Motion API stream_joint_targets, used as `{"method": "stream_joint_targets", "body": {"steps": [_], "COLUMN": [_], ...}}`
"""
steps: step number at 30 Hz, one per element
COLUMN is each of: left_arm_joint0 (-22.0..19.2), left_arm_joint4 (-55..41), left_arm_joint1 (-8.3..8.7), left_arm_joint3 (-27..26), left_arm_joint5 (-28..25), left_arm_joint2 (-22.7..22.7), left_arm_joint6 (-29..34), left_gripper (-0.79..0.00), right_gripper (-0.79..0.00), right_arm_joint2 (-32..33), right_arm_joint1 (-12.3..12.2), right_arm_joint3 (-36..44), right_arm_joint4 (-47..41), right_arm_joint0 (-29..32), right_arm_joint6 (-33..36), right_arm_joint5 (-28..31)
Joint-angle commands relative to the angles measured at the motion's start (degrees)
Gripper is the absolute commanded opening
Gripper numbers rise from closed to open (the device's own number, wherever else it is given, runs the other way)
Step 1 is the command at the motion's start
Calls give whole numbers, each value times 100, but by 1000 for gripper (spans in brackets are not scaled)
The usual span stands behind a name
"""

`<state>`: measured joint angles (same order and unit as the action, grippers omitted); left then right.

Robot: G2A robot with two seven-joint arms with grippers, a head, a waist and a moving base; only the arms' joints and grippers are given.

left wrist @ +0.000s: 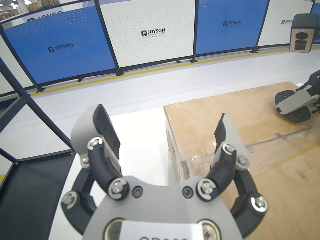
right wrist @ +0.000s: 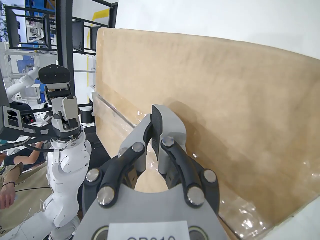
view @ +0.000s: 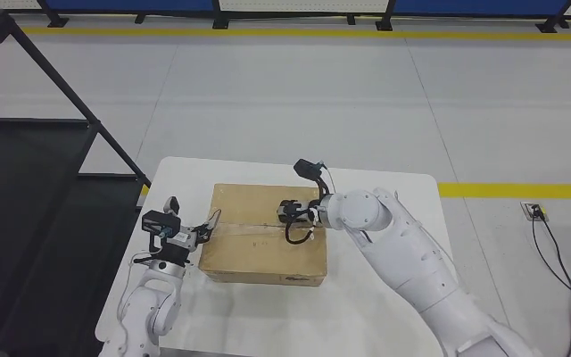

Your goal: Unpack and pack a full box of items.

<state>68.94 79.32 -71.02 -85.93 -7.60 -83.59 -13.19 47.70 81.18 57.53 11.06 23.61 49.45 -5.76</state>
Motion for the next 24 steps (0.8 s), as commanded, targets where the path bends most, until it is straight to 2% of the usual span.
{"method": "stream_joint_targets", "body": {"steps": [1,6,13,17,24], "left_arm_joint0": [-45,-156,-192,-186,-157], "left_arm_joint4": [21,57,61,42,10], "left_arm_joint1": [-3,-11,-21,-23,-20], "left_arm_joint3": [85,290,367,363,331], "left_arm_joint5": [47,86,89,75,43], "left_arm_joint2": [4,40,81,80,45], "left_arm_joint6": [40,58,34,22,-14], "left_gripper": [0,0,0,0,0], "right_gripper": [-785,-785,-785,-785,-785], "right_arm_joint2": [-7,47,345,341,-1], "right_arm_joint1": [7,13,-32,-47,65], "right_arm_joint3": [-10,85,505,591,206], "right_arm_joint4": [-2,-101,-341,-497,-432], "right_arm_joint0": [-7,43,309,334,100], "right_arm_joint6": [60,117,-243,334,754], "right_arm_joint5": [23,182,481,517,144]}}
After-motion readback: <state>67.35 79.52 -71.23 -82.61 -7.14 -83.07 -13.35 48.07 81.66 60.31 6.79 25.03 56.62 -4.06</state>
